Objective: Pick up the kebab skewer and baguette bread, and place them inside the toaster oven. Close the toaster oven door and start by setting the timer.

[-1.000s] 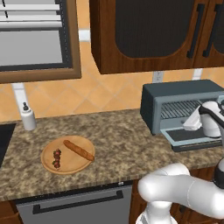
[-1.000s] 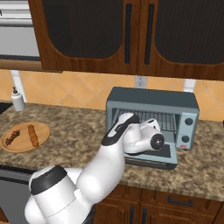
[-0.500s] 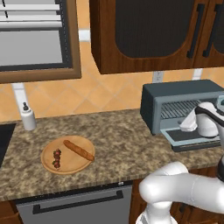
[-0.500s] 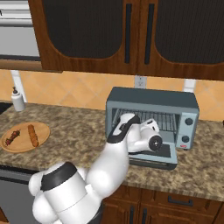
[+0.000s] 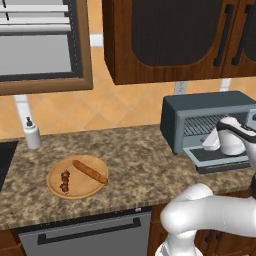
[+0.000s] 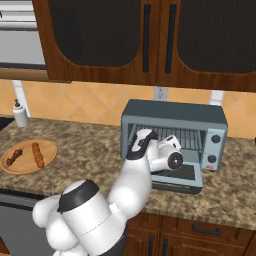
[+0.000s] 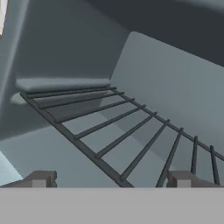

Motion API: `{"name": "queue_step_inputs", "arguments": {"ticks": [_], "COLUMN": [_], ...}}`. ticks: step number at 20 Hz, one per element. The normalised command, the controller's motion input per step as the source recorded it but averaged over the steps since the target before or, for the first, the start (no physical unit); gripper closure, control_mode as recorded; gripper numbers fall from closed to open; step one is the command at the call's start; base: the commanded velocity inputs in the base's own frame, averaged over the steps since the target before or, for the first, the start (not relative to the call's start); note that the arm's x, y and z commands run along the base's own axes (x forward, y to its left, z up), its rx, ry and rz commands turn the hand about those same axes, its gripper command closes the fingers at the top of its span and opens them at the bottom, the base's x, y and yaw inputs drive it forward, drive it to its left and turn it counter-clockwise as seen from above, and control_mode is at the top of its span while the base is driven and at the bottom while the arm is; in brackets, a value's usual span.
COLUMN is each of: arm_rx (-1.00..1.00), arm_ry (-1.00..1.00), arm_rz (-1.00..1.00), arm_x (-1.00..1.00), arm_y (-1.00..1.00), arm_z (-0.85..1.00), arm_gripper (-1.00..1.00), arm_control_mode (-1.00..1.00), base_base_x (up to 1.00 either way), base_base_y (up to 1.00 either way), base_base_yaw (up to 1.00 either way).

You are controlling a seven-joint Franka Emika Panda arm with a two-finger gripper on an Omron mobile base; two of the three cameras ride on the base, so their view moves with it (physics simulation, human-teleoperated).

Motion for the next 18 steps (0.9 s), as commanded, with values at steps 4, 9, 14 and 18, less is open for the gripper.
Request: {"name": "queue_step_inputs", "arguments": {"ticks": [4,9,14,18], "arm_rx": [-0.04,-0.04,-0.05,-0.04], "arm_ry": [-0.02,-0.04,-0.03,-0.04], "arm_rz": [0.0,0.0,0.0,0.0], "arm_x": [0.18,0.17,0.08,0.12], "arm_y": [-0.04,-0.06,-0.03,0.0], "arm_z": [-0.07,-0.03,-0.14,-0.05], "arm_gripper": [-1.0,-1.0,-1.0,-1.0], "arm_control_mode": [-1.0,-1.0,-1.0,-1.0], "base_base_x": [0.0,0.0,0.0,0.0], "base_base_y": [0.0,0.0,0.0,0.0], "base_base_yaw": [0.0,0.0,0.0,0.0]}}
